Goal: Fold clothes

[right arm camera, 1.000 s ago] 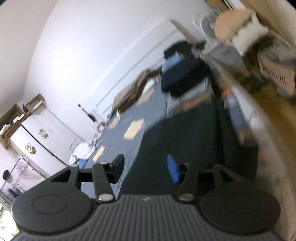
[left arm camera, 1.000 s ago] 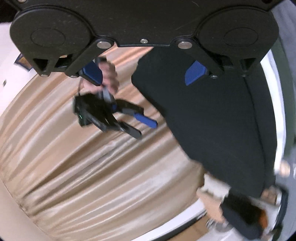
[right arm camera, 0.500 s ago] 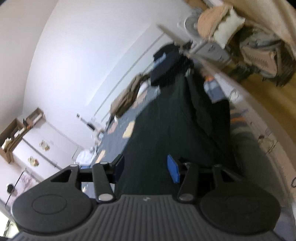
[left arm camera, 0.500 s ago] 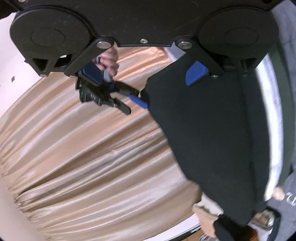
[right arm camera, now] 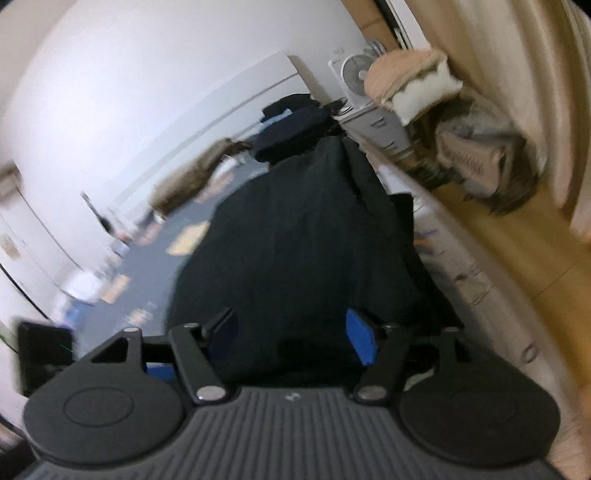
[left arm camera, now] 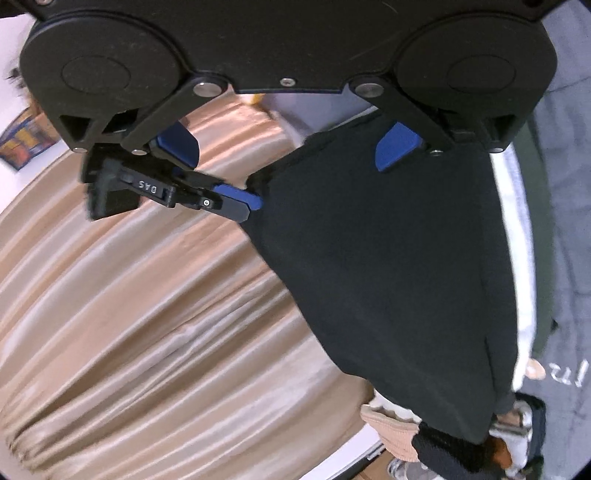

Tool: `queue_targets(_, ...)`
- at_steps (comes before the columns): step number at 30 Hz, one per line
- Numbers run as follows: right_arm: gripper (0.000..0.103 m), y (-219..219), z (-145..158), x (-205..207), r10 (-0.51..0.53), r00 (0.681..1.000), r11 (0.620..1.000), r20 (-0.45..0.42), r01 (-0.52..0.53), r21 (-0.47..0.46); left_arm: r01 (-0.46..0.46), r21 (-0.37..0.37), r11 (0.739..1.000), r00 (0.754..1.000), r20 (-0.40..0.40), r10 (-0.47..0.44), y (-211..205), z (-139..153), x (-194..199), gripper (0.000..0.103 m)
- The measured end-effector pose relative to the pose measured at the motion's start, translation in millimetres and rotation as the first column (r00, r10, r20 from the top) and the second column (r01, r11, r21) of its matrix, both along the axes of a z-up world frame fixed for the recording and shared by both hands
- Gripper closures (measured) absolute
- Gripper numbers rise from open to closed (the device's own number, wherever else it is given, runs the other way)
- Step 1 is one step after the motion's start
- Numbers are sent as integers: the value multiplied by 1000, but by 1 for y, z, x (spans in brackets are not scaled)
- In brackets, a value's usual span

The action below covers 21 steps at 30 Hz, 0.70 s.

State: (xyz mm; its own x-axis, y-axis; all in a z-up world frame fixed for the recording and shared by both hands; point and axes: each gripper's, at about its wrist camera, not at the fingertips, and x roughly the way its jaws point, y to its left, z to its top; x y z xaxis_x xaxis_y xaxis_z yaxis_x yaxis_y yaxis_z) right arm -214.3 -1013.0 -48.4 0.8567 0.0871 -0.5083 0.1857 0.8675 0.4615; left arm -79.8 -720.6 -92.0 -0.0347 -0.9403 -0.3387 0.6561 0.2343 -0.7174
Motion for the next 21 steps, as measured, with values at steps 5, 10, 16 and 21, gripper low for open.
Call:
queue_targets(5, 34, 28, 11, 0, -44, 998, 993, -37, 40, -115, -4, 171, 985, 983, 181, -28, -5, 25, -24, 0)
queue_targets(10, 32, 57, 34, -3, -84, 995, 976, -57, 71, -207, -98, 279, 955, 929, 369, -13, -4, 53, -37, 0)
queue_targets(16, 28, 84, 60, -15, -70, 995, 978, -71, 54, -203, -192, 369, 910, 854, 519, -30, 7, 90, -44, 0)
queue_targets(21, 28, 109, 79, -14, -91, 983, 966, -160, 48, -253, -163, 426, 890, 808, 576, -128, 11, 114, -48, 0)
